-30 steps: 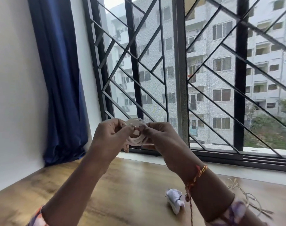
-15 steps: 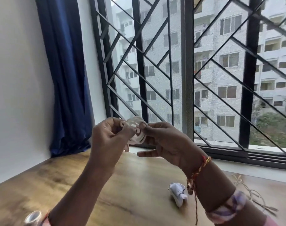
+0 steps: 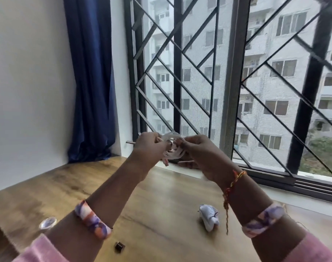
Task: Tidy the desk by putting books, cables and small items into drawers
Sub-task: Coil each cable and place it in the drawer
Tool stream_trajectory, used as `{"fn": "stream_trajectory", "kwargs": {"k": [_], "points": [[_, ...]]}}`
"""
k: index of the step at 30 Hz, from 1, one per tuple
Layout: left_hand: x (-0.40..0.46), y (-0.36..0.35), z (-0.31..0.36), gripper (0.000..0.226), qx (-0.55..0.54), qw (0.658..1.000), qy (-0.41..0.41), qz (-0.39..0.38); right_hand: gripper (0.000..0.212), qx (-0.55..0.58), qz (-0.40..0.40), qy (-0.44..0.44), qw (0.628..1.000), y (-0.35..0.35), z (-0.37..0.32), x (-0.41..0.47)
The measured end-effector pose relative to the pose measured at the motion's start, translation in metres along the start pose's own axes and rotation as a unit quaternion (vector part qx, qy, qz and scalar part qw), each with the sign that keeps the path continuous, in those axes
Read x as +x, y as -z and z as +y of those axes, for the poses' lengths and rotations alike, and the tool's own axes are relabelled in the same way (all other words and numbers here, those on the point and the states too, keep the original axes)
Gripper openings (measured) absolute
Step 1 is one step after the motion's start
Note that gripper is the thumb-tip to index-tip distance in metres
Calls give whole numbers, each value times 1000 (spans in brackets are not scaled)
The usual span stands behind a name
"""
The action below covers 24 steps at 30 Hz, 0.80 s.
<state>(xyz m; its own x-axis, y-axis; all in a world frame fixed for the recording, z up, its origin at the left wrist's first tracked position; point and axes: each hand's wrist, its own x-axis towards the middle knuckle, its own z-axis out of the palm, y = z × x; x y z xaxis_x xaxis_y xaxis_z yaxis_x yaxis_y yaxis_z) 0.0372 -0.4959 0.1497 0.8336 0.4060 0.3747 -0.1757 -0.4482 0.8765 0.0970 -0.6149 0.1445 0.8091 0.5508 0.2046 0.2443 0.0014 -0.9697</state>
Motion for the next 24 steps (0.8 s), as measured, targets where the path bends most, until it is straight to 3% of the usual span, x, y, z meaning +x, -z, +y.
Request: {"fn": "stream_trajectory", "kwargs": {"k": [6, 12, 13, 15, 17, 18, 21, 24], "points": [[-10, 0, 0, 11, -90, 995, -26, 19, 23, 15, -64, -8, 998, 12, -5, -8], [-14, 3, -5, 5, -221, 973, 66, -21, 20, -28, -82, -10, 996, 8, -9, -17], [-14, 2, -7, 5, -203, 978, 48, -13, 21, -44, -73, -11, 996, 6, -10, -17], [-12, 1, -14, 5, -62, 994, -75, 48, 23, -119, -38, -2, 992, -2, -10, -14], [-11, 1, -16, 7, 93, 977, -177, 75, 26, -203, 0, 24, 979, -10, -8, -12], [-11, 2, -14, 8, 103, 976, -178, 72, 27, -213, 4, 31, 977, -13, -8, -12], [-10, 12, -5, 7, -41, 995, -86, 32, 26, -93, -65, -9, 993, -12, -16, -14], [-11, 19, -3, 7, -172, 985, 11, -6, 23, 49, -144, -64, 986, -5, -20, -17]]}}
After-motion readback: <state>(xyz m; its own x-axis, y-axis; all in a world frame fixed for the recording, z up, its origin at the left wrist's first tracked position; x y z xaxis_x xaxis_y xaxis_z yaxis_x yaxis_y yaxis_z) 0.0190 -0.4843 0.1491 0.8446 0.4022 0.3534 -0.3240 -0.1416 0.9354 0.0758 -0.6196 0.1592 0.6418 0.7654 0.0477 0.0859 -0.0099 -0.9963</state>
